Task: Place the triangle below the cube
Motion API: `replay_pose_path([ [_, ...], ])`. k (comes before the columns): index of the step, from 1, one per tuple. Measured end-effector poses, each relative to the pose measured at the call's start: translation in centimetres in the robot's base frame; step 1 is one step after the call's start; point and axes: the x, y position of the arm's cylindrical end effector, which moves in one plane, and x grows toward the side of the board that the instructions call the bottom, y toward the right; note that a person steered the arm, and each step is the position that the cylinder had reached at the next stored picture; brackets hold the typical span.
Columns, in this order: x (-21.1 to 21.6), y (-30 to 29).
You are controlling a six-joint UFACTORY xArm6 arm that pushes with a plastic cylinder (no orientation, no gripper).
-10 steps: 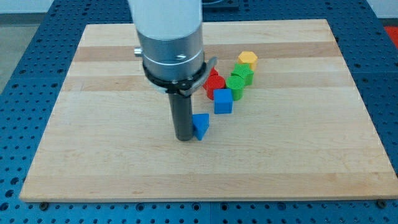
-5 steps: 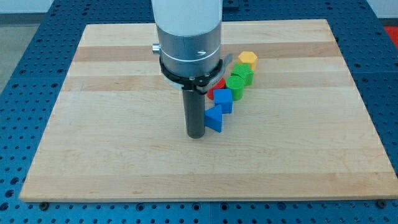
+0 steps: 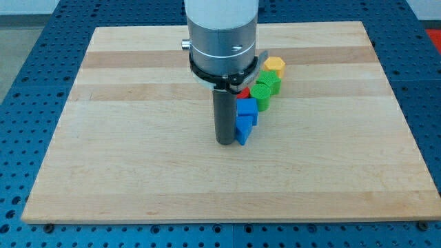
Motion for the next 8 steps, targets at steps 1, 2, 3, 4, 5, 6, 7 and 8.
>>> replay_pose_path([
  [1,0.0,0.1],
  [2,0.0,0.5],
  [3,-0.2,1.0],
  [4,-0.3,1.0],
  [5,-0.3,1.0],
  [6,-0.1,0.6],
  [7,2.4,0.4],
  [8,3.8,1.1],
])
